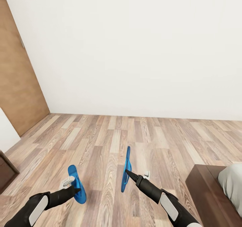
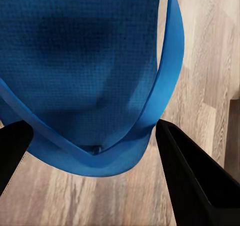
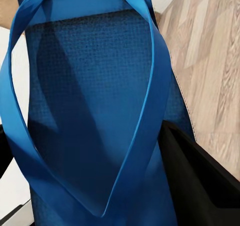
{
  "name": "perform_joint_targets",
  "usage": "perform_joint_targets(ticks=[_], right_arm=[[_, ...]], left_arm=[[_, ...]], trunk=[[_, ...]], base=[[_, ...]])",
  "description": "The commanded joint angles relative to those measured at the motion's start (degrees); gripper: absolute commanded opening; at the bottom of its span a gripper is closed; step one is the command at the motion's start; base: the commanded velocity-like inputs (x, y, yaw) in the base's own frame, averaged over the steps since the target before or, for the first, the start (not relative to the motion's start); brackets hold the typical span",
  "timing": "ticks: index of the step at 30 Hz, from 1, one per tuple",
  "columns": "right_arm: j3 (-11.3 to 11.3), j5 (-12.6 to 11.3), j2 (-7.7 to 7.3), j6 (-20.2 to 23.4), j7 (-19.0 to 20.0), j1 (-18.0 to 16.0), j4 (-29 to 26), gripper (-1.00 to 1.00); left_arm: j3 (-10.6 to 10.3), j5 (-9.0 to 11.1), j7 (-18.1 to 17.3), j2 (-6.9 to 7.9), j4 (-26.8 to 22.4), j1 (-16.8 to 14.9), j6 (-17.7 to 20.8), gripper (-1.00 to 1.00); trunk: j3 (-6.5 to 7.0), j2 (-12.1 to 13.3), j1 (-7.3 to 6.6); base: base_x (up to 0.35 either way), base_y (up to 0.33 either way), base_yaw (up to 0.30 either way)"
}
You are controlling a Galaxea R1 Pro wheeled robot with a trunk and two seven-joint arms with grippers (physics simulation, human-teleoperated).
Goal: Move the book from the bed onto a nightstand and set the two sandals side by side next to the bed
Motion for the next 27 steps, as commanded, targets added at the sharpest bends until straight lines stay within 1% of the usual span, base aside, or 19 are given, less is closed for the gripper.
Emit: perform_joint_targets(ticks=[1,5,10,15,21,24,25,26,27], right_arm=[[0.16,-0.63,-0.03,0.59,-0.04,-0.02,-0.01,-1.00],[0.17,-0.63,-0.04,0.59,-0.04,-0.02,0.01,-1.00],[0.15,-0.63,-0.03,0.59,-0.04,-0.02,0.00,-1.00],[0.14,-0.63,-0.05,0.59,-0.04,-0.02,0.01,-1.00],[0.12,-0.63,-0.06,0.59,-0.01,-0.02,0.01,-1.00],[0.10,-0.63,-0.10,0.59,0.00,-0.02,0.07,-1.00],[0.10,-0.63,-0.20,0.59,0.02,-0.02,0.08,-1.00],[0.11,-0.63,-0.63,0.59,0.03,-0.02,0.11,-1.00],[0.11,-0.63,-1.48,0.57,0.03,-0.02,0.14,-1.00]], left_arm=[[-0.16,0.46,0.11,0.04,-0.02,-0.02,0.36,-1.00],[-0.18,0.46,0.11,0.05,-0.02,-0.02,0.36,-1.00],[-0.19,0.46,0.11,0.04,-0.02,-0.02,0.36,-1.00],[-0.19,0.46,0.11,0.04,0.07,-0.02,0.36,-1.00],[-0.24,0.38,0.06,0.01,1.82,-0.02,0.10,-1.00],[-0.27,0.28,0.07,-0.70,2.02,-0.02,-0.10,-1.00],[-0.27,0.25,0.08,-0.88,2.07,-0.02,-0.16,-1.00],[-0.27,0.21,0.09,-0.99,2.14,-0.02,-0.19,-1.00],[-0.28,0.17,0.10,-1.06,2.19,-0.02,-0.23,-1.00]], trunk=[[0.14,0.00,-0.04],[0.87,0.10,-0.16],[1.62,2.11,-1.26],[2.50,4.11,-2.36],[3.57,6.52,-3.68],[4.11,7.72,-4.34],[4.29,8.12,-4.56],[4.47,8.52,-4.78],[4.65,8.92,-5.00]], base=[[0.000,0.000,0.195],[0.000,0.000,0.195],[0.000,0.000,0.154],[0.000,0.000,0.026],[0.000,0.000,0.002],[0.000,0.000,0.000],[0.000,0.000,0.000],[0.000,0.000,0.000],[0.000,0.000,0.000]])
